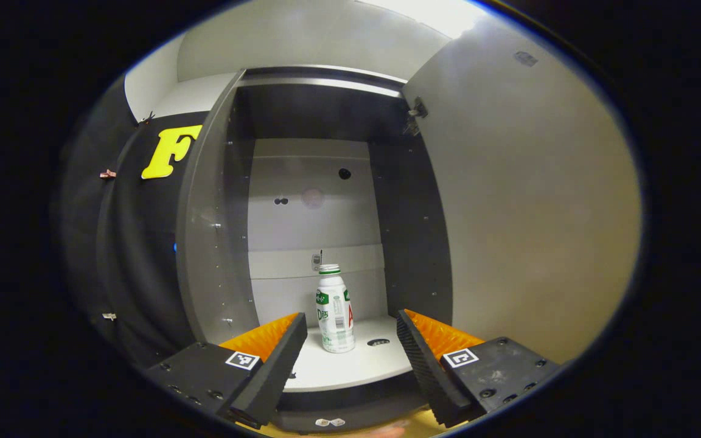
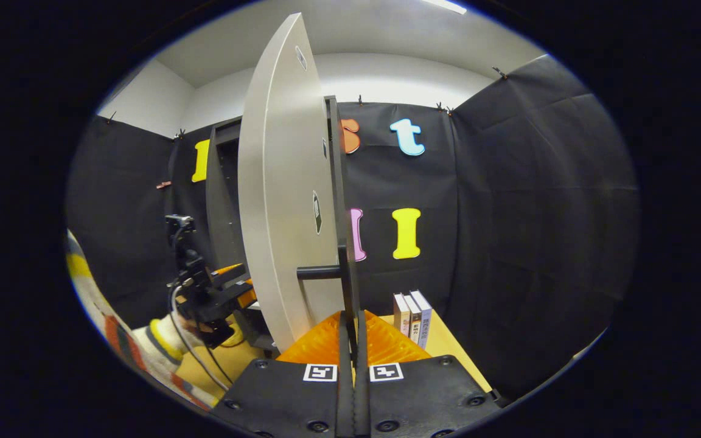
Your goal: Open the cabinet door with the right hand, grasp the bottle in the cabinet with the left hand and place it on the coaster, then close the cabinet door with the right hand.
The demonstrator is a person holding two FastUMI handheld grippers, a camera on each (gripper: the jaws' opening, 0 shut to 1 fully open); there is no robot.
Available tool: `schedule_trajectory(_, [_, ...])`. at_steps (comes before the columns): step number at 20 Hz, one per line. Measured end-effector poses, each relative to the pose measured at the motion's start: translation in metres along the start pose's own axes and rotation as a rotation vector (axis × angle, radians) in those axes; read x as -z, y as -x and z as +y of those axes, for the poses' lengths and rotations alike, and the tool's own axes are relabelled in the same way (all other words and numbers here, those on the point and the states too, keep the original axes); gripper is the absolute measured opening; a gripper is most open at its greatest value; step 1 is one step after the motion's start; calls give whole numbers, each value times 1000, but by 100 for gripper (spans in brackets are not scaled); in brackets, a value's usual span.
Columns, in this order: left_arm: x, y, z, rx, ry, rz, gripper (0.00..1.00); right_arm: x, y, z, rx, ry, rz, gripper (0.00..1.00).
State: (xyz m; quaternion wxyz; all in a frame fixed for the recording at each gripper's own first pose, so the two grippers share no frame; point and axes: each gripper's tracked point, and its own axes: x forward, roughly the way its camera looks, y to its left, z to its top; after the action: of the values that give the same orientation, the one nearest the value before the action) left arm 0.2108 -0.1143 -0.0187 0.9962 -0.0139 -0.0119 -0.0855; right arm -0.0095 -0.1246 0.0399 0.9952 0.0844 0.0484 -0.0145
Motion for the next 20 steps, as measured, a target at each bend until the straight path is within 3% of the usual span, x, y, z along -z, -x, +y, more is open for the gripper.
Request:
schedule_trajectory(3, [15,-44,1,-16,11,26,94,1,4,2,-48,-25,18,5])
schedule_trajectory(9, [51,-121,20,-86,-4,82,94,3,11,1,-45,-27,52,5])
schedule_trajectory(20, [72,-182,27,-101,3,134,94,4,6,3,-59,-36,76,5])
